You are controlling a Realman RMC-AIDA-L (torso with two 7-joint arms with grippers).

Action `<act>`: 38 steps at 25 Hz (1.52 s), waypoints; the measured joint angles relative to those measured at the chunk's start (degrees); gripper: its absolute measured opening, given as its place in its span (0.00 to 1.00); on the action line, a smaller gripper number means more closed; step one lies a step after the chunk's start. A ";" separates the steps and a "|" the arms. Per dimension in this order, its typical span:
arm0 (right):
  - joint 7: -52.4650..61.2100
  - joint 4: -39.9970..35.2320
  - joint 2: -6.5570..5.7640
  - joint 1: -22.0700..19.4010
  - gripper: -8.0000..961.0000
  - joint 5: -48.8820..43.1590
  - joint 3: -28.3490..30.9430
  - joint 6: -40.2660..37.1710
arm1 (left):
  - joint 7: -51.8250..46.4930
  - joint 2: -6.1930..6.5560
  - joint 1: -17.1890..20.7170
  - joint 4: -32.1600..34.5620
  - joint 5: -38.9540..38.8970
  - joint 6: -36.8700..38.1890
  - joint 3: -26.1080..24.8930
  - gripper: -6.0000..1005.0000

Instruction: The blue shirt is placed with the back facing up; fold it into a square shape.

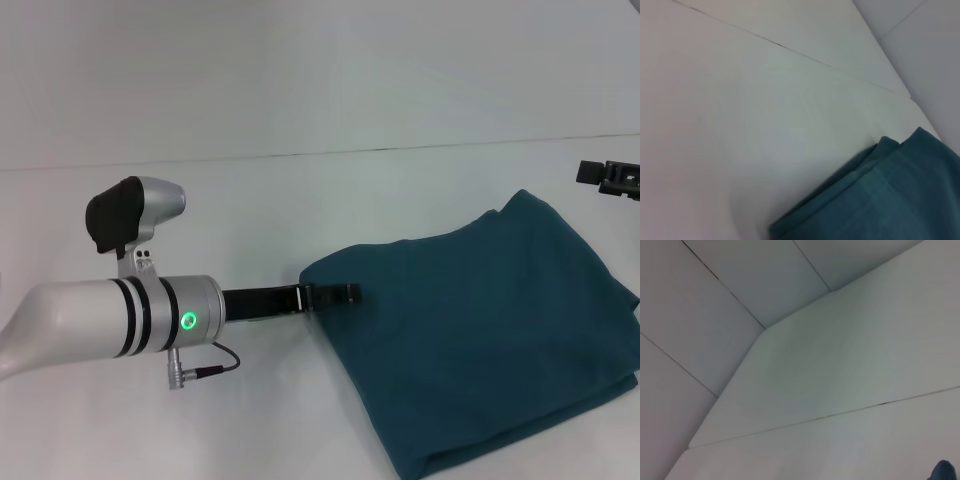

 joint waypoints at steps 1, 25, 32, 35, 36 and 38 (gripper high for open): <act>0.00 0.00 -0.01 0.00 0.78 0.00 0.00 0.00 | 0.00 0.00 0.00 0.00 0.00 0.00 0.00 0.85; 0.07 0.00 0.09 0.01 0.78 0.00 0.49 0.45 | 3.78 -0.06 -2.83 -1.46 -0.19 0.23 2.99 0.77; 0.09 0.00 0.22 -0.22 0.78 0.00 0.79 0.38 | 3.78 -0.06 -2.95 -1.01 -0.19 0.24 3.10 0.55; 0.09 0.01 0.28 -0.33 0.78 -0.01 0.80 0.40 | 3.77 -0.06 -2.96 -0.91 -0.19 0.17 3.12 0.40; 0.07 0.00 0.29 -0.36 0.78 0.00 0.80 0.43 | 3.77 -0.06 -2.96 -0.88 -0.19 0.15 3.13 0.35; -0.02 0.01 0.32 -0.40 0.78 -0.01 0.79 0.48 | 3.76 -0.06 -2.97 -0.85 -0.19 0.13 3.14 0.26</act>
